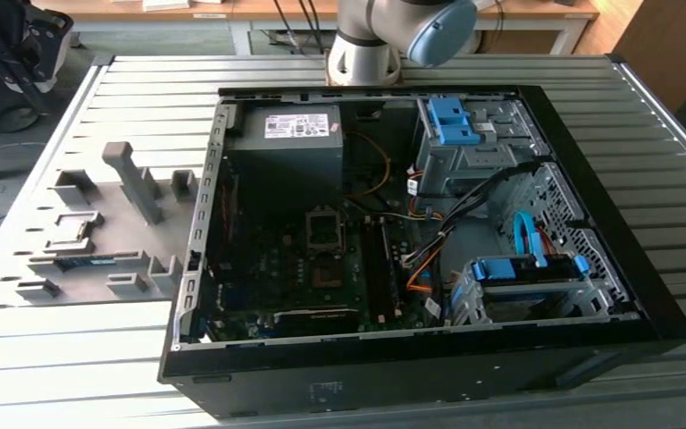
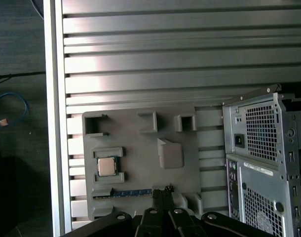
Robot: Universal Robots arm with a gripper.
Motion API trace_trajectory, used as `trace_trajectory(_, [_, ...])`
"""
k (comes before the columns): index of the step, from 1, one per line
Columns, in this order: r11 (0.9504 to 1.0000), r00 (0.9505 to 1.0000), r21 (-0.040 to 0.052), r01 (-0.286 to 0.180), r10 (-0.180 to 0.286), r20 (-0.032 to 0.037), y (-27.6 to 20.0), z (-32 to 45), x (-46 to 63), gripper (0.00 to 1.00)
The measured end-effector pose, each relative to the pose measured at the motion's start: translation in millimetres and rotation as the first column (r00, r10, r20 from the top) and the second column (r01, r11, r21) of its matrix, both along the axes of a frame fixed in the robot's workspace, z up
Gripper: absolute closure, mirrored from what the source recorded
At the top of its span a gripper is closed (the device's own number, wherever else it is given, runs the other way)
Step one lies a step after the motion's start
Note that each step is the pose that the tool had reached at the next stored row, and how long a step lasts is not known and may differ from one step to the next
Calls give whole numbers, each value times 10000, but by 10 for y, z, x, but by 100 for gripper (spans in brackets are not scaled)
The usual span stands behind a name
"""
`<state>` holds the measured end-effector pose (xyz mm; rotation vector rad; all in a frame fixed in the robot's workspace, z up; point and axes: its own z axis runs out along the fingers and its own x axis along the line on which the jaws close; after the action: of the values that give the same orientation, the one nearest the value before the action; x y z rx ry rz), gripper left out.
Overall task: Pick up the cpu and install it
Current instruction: 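Reach for the cpu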
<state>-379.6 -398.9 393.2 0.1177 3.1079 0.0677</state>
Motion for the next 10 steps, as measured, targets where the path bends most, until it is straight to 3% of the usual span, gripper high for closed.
trace_trajectory(10, [10000, 10000, 1, 0, 0, 0, 0, 0, -91, 90])
